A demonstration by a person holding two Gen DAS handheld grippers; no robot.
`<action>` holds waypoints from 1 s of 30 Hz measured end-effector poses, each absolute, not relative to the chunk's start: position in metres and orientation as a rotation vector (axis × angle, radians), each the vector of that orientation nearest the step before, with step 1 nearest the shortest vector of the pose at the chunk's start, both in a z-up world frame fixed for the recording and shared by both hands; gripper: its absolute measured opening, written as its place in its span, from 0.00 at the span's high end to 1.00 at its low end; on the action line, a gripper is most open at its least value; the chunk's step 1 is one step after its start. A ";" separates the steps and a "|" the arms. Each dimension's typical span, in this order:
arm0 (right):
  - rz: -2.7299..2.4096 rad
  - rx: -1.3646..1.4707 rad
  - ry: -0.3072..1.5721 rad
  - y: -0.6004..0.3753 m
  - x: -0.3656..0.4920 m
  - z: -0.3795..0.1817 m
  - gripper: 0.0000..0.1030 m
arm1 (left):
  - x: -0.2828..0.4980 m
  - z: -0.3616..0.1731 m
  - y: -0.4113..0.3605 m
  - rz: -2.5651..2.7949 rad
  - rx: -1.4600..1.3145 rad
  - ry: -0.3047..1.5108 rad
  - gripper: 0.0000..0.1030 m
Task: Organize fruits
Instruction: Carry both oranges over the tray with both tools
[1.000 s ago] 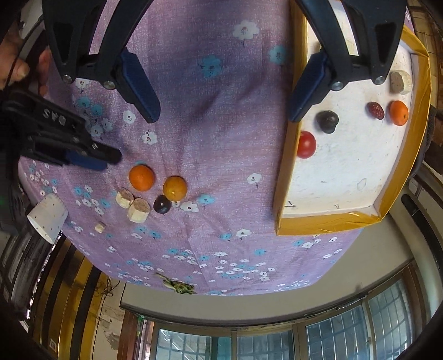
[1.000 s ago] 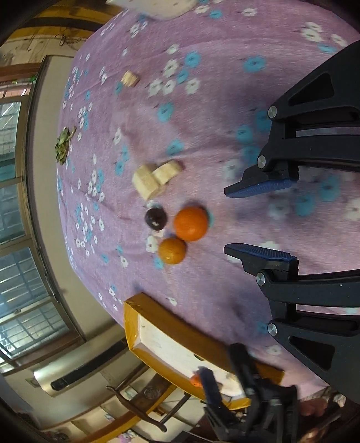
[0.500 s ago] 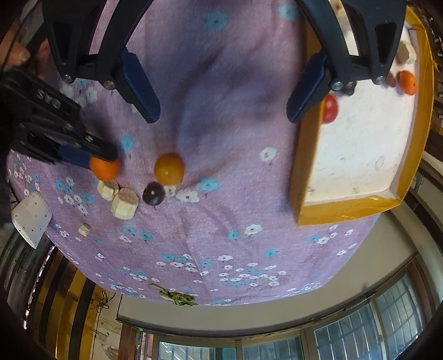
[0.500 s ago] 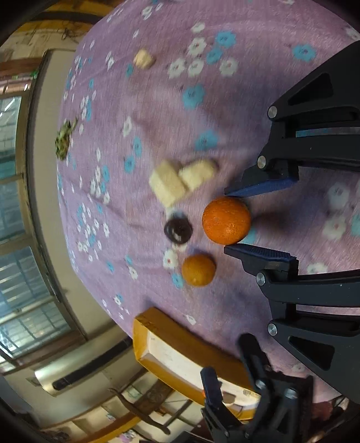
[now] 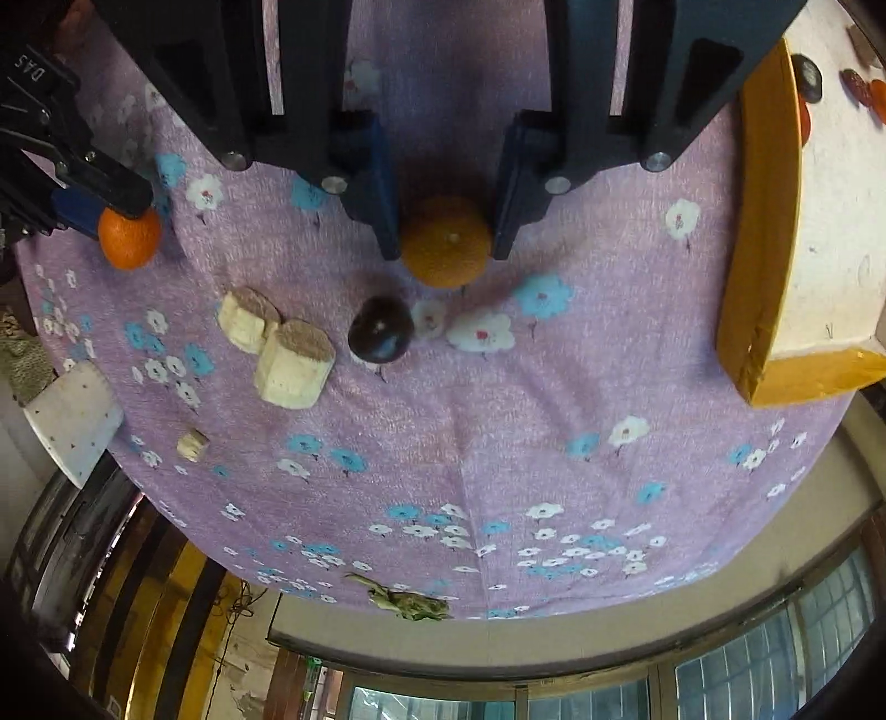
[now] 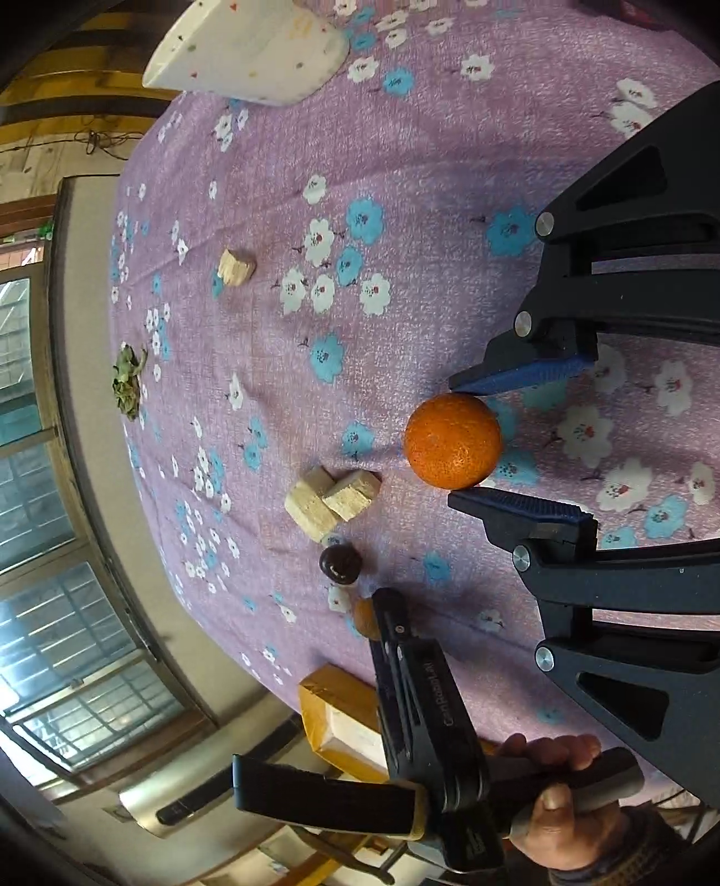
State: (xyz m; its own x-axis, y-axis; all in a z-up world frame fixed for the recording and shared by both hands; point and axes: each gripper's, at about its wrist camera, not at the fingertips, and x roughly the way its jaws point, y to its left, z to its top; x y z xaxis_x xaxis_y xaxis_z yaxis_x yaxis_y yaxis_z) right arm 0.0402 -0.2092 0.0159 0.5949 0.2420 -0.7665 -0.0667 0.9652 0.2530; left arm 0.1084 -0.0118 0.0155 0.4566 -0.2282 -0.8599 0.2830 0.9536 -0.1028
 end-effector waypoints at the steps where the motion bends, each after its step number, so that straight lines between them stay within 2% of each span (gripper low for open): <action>1: 0.178 0.200 0.915 -0.208 0.039 0.017 0.68 | 0.105 0.017 -0.009 -0.325 0.045 1.051 0.67; 15: 0.192 0.117 0.888 -0.157 -0.002 0.033 0.68 | 0.040 0.060 0.051 -0.348 -0.035 0.973 0.67; 30: 0.407 -0.010 0.875 -0.018 0.014 0.053 0.68 | 0.027 0.076 0.161 -0.217 -0.109 0.915 0.67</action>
State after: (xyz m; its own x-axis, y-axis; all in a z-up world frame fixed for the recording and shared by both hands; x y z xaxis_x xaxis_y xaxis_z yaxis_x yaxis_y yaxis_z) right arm 0.0145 -0.0177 0.0528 0.5695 0.3424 -0.7473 -0.3502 0.9236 0.1563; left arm 0.0270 0.1605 0.0758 0.5897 -0.2324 -0.7734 0.1395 0.9726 -0.1859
